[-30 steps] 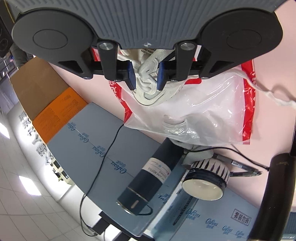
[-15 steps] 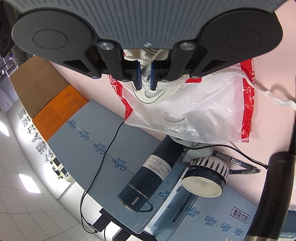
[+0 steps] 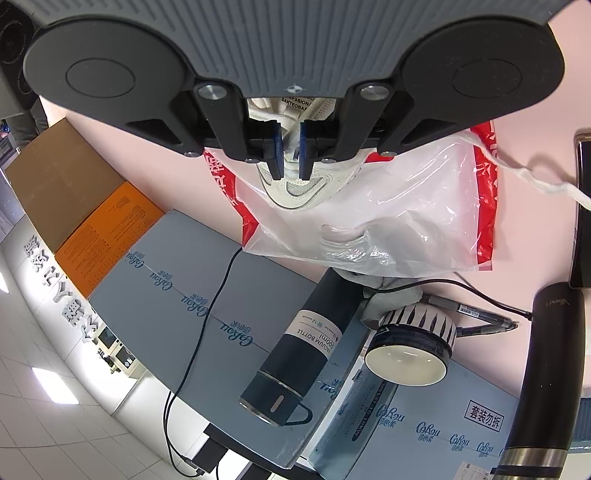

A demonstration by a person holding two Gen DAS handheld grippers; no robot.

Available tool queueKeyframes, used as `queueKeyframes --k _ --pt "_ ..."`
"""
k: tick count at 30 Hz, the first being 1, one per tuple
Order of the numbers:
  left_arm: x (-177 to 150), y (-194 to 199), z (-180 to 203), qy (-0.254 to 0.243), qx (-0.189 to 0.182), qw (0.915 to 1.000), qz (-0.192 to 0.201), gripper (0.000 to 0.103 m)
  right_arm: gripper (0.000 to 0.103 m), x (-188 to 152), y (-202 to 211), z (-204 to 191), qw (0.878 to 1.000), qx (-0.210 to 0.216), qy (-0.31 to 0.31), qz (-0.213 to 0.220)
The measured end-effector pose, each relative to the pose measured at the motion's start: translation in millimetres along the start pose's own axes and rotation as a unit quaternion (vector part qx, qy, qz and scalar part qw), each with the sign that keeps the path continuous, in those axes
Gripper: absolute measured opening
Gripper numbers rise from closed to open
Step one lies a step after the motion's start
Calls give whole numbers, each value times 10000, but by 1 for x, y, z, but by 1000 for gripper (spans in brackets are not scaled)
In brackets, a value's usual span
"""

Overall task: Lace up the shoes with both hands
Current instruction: 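Draw the lace end away from the sneaker with the left tool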

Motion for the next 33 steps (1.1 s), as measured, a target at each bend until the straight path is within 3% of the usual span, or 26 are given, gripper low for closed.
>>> queueKeyframes --k 9,15,21,23,33 --pt "1 6 -6 57 165 9998 20 1 97 -1 -3 -1 9998 -27 -186 -34" --pt "4 14 -23 431 272 9985 198 1 97 -4 -2 2 9997 -43 -258 -27" --pt "6 19 -42 1257 -332 9914 180 5 97 -4 -3 2 9997 -54 -254 -10" --pt "5 18 -37 1188 -427 9919 130 12 98 -5 -2 1 9997 -58 -255 -3" --pt "-6 -3 -20 948 -627 9934 -155 10 98 -6 -1 0 9996 -71 -291 -8"
Point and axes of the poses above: each gripper's, at about its wrist camera, not at the fingertips, and y roughly against the way its jaws point, z to its right, x to its top, the point moved 2 cm from there along -y, roughly the way its jaws point, and after that the axes turned 2 degrees about y, right-handed, at the moved point
